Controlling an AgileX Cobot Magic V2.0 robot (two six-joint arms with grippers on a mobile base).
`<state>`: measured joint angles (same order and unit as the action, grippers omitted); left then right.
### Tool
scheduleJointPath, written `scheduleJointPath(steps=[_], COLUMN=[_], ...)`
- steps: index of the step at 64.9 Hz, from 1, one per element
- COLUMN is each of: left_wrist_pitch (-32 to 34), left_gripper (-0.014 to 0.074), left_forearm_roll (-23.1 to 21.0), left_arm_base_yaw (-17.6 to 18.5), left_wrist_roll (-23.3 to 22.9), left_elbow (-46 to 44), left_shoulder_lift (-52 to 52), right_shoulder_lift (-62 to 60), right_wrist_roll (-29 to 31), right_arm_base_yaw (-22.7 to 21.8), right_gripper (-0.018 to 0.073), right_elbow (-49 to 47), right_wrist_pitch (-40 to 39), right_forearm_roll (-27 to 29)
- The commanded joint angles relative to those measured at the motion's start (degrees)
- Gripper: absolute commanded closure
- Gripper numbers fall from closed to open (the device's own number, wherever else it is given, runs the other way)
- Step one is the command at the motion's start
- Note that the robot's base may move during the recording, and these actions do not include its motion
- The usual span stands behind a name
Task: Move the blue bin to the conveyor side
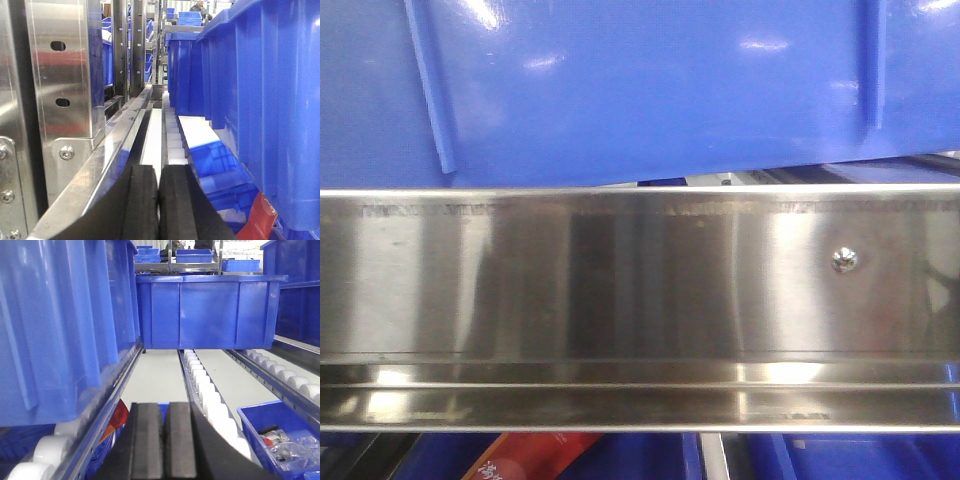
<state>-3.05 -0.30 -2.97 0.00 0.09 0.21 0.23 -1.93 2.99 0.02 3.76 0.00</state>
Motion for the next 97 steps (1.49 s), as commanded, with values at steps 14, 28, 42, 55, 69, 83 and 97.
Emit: scheduleJointPath(steps=[14,28,42,55,69,83,97], left_wrist_pitch=[7.3,26.9,29.9,15.0,-8.2,-32.3,-40.6], left_gripper=[0.0602,0.0602,0.0602,0.0602,0.0602,0.0602,0.0602], left_forearm_roll=[0.0,0.0,0.3,2.6,4.8,4.6,5.5], left_arm_base_yaw=[-0.3,-0.3,-0.3,-0.3,-0.3,-0.3,-0.3], left_wrist_roll=[-0.4,-0.4,-0.4,0.0,0.0,0.0,0.0], left_elbow=[-0.1,-0.1,-9.8,-24.2,-38.9,-53.4,-63.8], left_shoulder_lift=[-0.2,-0.2,-0.2,1.7,11.2,25.3,37.4], right_shoulder_lift=[-0.2,-0.2,-0.2,2.4,13.3,28.5,44.3], right_wrist_roll=[0.3,0.3,0.3,0.3,0.3,0.3,0.3], right_arm_base_yaw=[-0.2,-0.2,-0.2,-0.2,-0.2,-0.2,-0.2], right_gripper=[0.0648,0.0648,0.0648,0.0648,0.0648,0.0648,0.0648], right_elbow=[0.0,0.0,-11.2,-27.6,-41.3,-58.7,-76.4], right_wrist_pitch=[-11.7,-42.2,-39.7,-17.9,0.4,33.5,59.4], right_forearm_roll=[0.3,0.3,0.7,0.7,0.7,1.6,1.6])
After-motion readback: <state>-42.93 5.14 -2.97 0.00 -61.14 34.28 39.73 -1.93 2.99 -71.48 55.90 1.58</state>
